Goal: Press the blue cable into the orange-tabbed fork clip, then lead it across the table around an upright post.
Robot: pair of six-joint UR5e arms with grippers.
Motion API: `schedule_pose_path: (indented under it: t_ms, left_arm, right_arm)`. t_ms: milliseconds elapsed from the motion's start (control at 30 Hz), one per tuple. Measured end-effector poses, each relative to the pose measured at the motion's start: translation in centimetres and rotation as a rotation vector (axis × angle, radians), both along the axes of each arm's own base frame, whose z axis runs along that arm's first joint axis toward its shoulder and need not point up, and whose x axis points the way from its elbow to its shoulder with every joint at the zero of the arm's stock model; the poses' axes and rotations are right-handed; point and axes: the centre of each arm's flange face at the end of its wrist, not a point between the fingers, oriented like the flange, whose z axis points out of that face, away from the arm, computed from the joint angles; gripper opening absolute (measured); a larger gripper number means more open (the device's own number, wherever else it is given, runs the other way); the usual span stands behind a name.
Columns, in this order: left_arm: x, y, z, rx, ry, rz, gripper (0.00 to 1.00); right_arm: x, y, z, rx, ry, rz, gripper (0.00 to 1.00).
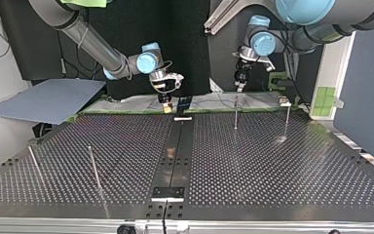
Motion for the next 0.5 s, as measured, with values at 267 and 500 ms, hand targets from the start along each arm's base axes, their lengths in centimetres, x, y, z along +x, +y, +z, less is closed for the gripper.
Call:
schedule_pose_path:
  t_ms: [267, 500]
  left_arm:
    - [-0.07, -0.33, 0.04, 0.019, -0.009, -0.013, 1.00]
    - [0.07, -0.46, 0.15, 0.025, -0.027, -0.011, 1.00]
  right_arm:
    - [0.00, -0.03, 0.01, -0.001, -0.001, 0.001, 0.00]
    - [0.01, -0.04, -0.02, 0.000, 0.000, 0.003, 0.00]
